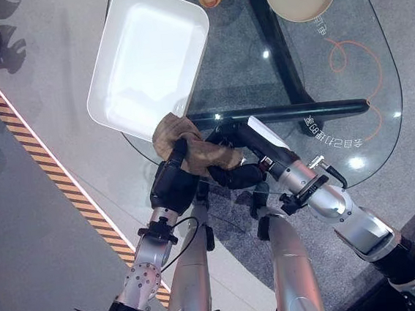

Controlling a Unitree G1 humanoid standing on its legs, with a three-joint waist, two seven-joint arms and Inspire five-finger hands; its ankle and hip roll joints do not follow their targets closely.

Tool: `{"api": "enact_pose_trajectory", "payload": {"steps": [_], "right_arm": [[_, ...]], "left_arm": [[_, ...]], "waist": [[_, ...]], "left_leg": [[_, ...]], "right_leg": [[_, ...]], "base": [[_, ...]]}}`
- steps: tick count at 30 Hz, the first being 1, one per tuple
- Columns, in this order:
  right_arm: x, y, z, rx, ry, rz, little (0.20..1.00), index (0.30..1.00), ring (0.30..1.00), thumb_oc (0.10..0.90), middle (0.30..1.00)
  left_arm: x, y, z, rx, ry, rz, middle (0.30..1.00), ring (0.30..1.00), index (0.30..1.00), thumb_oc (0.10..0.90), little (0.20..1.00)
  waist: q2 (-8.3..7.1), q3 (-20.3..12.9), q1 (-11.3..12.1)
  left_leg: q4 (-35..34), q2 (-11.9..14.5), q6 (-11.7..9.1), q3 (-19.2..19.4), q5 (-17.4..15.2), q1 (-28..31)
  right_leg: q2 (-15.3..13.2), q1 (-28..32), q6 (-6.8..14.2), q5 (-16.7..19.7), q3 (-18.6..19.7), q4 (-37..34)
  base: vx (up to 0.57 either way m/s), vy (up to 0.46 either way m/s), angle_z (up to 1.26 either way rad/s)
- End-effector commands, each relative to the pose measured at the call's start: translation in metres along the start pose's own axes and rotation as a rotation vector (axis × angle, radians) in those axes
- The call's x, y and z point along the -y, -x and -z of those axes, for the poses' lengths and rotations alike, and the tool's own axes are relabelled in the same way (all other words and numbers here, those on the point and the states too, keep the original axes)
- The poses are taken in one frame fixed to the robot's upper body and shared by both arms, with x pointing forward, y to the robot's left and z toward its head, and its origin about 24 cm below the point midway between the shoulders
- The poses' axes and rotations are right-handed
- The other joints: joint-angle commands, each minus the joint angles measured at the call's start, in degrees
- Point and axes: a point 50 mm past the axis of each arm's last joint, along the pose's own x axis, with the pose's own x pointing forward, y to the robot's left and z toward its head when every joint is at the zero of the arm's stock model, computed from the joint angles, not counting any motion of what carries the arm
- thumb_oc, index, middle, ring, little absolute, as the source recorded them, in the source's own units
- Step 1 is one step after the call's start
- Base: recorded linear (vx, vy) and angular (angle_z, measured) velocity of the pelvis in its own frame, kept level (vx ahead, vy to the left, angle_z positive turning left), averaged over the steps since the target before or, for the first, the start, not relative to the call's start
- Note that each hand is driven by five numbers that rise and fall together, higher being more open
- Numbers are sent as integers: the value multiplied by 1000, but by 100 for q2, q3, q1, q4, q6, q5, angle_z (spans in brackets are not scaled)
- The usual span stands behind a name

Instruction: Wipe the table with a cloth and put it in the basket.

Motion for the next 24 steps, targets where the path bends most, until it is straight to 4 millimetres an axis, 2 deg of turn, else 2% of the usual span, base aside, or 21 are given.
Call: {"api": "enact_pose_trajectory", "payload": {"steps": [1, 5, 6, 7, 9, 11, 12, 24], "right_arm": [[0, -5, -36, 196, 10, 11, 200, 300, 300, 100, 300], [3, -4, -34, 189, -23, 73, 200, 300, 300, 100, 300], [4, -3, -33, 190, -34, 94, 376, 451, 451, 276, 451], [5, -3, -33, 191, -40, 106, 510, 566, 566, 410, 566], [5, -3, -33, 194, -44, 118, 507, 564, 564, 407, 564], [7, -2, -32, 192, -45, 171, 812, 825, 825, 712, 825], [9, -2, -32, 190, -43, 192, 900, 900, 900, 800, 900], [28, 12, -23, 160, -56, 391, 900, 900, 900, 800, 900]], "left_arm": [[61, -9, 4, 4, 62, 361, 300, 300, 300, 100, 200], [62, -9, 4, 10, 67, 360, 300, 300, 300, 100, 200], [61, -9, 5, 11, 67, 359, 300, 300, 300, 100, 200], [61, -9, 5, 12, 66, 359, 300, 300, 300, 100, 200], [61, -9, 5, 13, 65, 359, 300, 300, 300, 100, 200], [61, -9, 5, 18, 65, 355, 300, 300, 300, 100, 200], [61, -9, 5, 21, 64, 355, 300, 300, 300, 100, 200], [59, -5, 1, 50, 64, 352, 300, 300, 300, 100, 200]], "waist": [[-178, -164, 36], [-170, -164, 26], [-170, -164, 19], [-170, -164, 15], [-169, -164, 12], [-159, -164, -1], [-157, -164, -9], [-148, -164, -81]], "left_leg": [[1066, -232, 63, 754, -1324, 57], [1058, -224, 63, 768, -1329, 67], [1057, -224, 65, 770, -1332, 72], [1054, -225, 65, 769, -1333, 75], [1053, -225, 65, 770, -1334, 73], [1043, -224, 71, 778, -1331, 67], [1051, -219, 72, 784, -1337, 71], [1031, -186, 93, 853, -1361, 129]], "right_leg": [[362, 71, 205, 724, -29, -950], [357, 74, 205, 716, -22, -954], [358, 75, 206, 716, -17, -953], [361, 75, 207, 717, -13, -953], [364, 69, 208, 718, -9, -950], [370, 55, 205, 716, -2, -944], [370, 56, 204, 710, 3, -936], [396, 57, 215, 691, 52, -897]], "base": [[0, 0, 0], [0, 0, 0], [0, 0, 0], [0, 0, 0], [0, 0, 0], [0, 0, 0], [0, 0, 0], [0, 1, 0]]}}
